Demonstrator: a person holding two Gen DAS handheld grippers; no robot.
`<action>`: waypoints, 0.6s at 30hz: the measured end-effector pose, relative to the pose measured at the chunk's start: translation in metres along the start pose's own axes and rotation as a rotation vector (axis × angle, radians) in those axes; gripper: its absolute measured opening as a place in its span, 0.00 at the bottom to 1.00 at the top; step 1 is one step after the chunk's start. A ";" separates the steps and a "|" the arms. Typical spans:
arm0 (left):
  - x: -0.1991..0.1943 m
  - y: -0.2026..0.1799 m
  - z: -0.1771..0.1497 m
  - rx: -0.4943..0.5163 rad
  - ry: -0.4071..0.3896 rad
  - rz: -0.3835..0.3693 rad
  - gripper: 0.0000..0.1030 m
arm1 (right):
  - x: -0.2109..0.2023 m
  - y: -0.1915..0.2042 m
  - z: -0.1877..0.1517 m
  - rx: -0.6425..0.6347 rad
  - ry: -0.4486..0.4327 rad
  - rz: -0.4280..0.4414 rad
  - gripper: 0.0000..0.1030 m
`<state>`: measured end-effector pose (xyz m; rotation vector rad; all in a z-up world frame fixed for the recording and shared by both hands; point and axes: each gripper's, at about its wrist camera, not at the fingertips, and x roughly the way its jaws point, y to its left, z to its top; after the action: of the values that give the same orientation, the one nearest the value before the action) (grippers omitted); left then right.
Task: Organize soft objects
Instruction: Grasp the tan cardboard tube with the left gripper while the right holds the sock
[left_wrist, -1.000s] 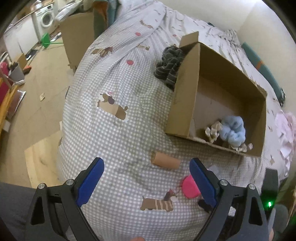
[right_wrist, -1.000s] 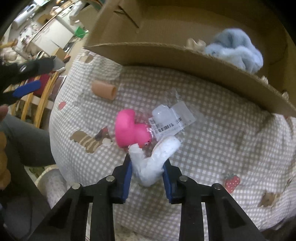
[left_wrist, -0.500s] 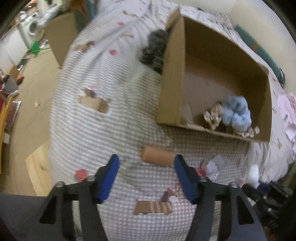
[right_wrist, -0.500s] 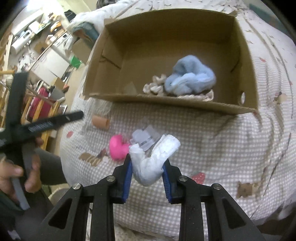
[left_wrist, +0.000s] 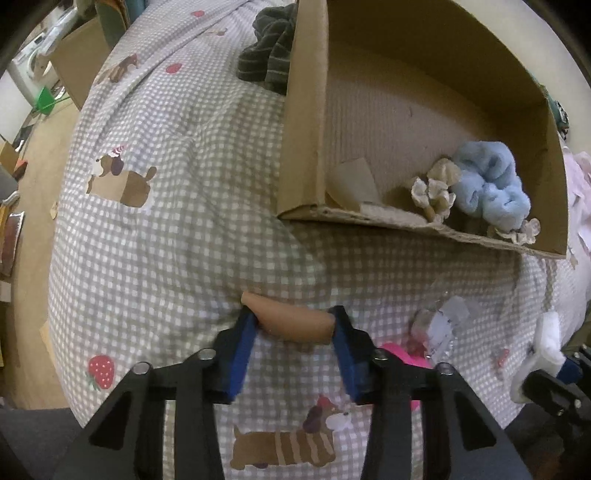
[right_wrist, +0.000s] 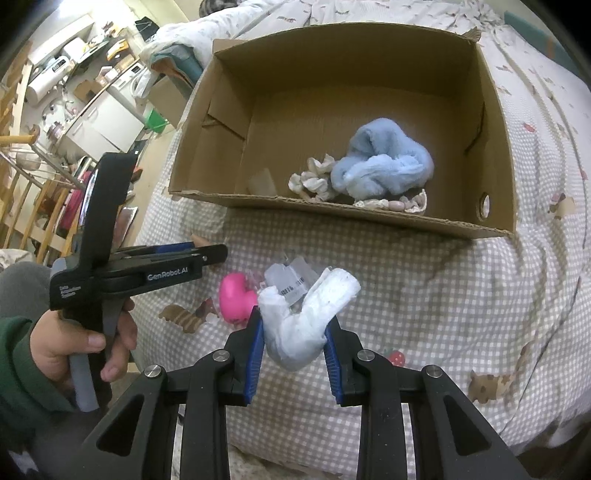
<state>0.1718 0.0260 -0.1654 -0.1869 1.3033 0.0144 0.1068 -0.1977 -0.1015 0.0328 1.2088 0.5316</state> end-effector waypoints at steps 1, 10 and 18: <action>0.000 0.000 -0.001 -0.001 0.000 0.004 0.25 | -0.001 -0.001 0.000 0.000 -0.001 0.002 0.31; -0.015 0.017 -0.007 -0.025 -0.049 0.043 0.08 | -0.006 -0.004 0.000 0.002 -0.010 -0.001 0.31; -0.034 0.037 -0.015 -0.066 -0.094 0.071 0.08 | -0.006 0.000 0.000 -0.005 -0.018 -0.014 0.31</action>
<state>0.1446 0.0633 -0.1415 -0.1939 1.2162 0.1248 0.1054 -0.1997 -0.0963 0.0243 1.1897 0.5210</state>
